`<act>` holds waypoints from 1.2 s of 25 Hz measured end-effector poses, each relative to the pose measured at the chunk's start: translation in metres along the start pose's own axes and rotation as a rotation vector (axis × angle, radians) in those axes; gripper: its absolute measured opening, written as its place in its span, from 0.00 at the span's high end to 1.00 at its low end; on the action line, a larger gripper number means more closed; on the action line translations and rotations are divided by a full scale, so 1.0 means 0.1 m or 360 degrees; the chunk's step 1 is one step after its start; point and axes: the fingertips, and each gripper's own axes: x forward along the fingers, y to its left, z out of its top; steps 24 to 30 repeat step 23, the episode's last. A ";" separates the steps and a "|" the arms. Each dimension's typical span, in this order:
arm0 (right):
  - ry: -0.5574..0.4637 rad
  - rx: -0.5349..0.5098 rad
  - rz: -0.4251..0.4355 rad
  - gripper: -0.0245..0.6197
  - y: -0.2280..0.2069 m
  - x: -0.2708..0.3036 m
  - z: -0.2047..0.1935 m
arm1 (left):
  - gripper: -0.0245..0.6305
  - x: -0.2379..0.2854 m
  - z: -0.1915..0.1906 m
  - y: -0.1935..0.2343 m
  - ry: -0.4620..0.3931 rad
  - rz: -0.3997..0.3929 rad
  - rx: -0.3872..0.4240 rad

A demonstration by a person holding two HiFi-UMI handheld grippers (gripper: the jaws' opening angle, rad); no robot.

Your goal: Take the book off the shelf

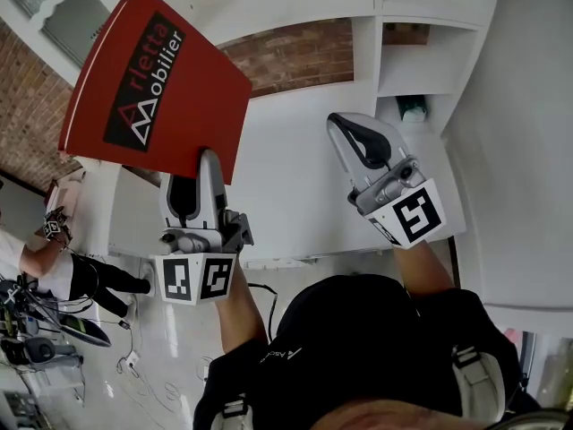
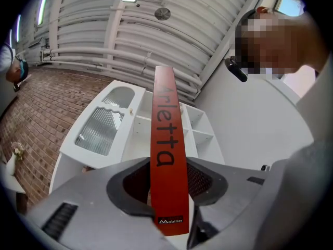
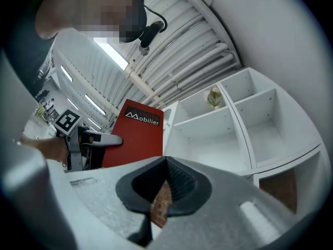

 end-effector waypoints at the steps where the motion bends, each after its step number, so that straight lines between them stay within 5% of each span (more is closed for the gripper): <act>1: 0.0005 0.0001 -0.0001 0.96 0.01 -0.01 -0.02 | 0.72 -0.03 0.00 -0.02 -0.0008 -0.0006 -0.0003; 30: 0.0057 -0.0007 -0.0012 0.96 -0.10 -0.10 -0.05 | 0.72 -0.01 -0.10 -0.02 -0.0002 0.0018 -0.0033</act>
